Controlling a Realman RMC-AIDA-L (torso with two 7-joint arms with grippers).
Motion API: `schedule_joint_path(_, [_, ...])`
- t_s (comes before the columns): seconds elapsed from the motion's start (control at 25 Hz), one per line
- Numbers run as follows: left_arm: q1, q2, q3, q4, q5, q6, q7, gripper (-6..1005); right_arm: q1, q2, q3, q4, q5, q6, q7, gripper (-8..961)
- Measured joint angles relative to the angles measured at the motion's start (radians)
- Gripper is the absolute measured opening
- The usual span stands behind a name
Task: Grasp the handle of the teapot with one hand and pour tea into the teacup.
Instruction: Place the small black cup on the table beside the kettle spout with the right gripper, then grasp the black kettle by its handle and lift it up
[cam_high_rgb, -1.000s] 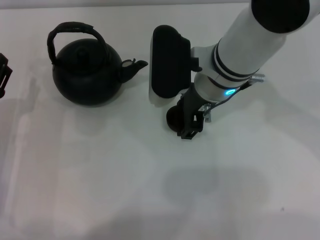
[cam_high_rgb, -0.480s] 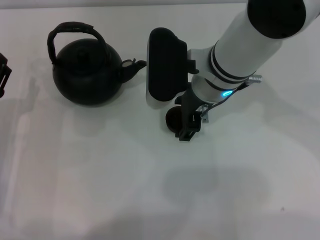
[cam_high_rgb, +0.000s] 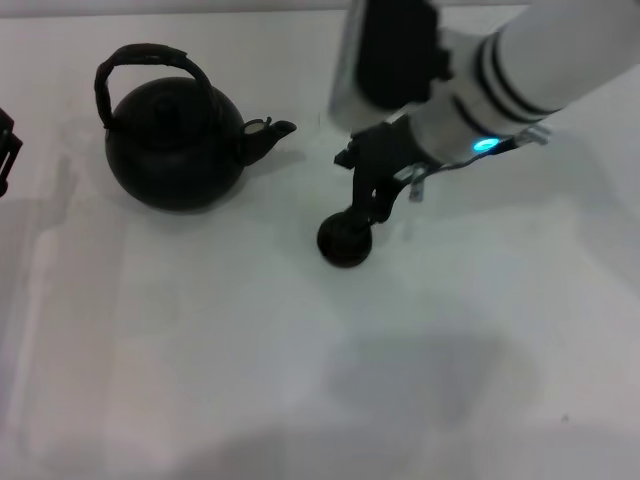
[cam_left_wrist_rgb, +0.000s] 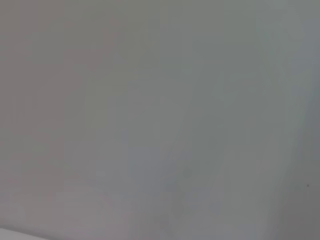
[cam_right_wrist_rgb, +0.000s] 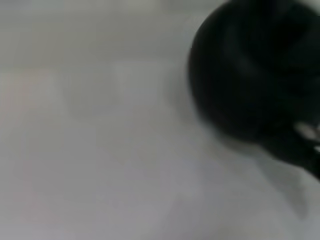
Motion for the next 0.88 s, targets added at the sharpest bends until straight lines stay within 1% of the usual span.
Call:
schedule_joint_path(0.12, [0.002,0.000,0.000,0.000,0.000,0.000,0.000,890,-0.043,-0.005,0.097,0.016,0.068,0.002,-0.069,864])
schedule_joint_path(0.24, [0.004,0.000,0.000,0.000,0.000,0.001,0.000,890,-0.087,-0.006,0.217,0.054,0.126,0.002,-0.134,864])
schedule_joint_path(0.44, [0.004,0.001,0.000,0.001,0.000,0.001,0.000,890,-0.150,-0.009,0.412,0.159,0.305,0.006,-0.285,862])
schedule_joint_path(0.56, [0.005,0.001,0.000,-0.001,-0.006,0.002,0.000,890,-0.187,-0.009,0.561,0.271,0.453,0.003,-0.404,862])
schedule_joint_path(0.64, [0.006,0.000,0.000,-0.001,-0.011,0.002,0.000,890,-0.199,-0.009,0.637,0.346,0.546,0.001,-0.466,861])
schedule_joint_path(0.76, [0.008,0.000,0.000,-0.001,-0.012,0.002,0.000,890,-0.224,-0.011,0.780,0.498,0.725,0.006,-0.587,860])
schedule_joint_path(0.88, [0.015,-0.001,0.000,0.002,-0.024,0.002,-0.001,891,-0.264,-0.009,0.874,0.603,0.885,0.008,-0.710,860])
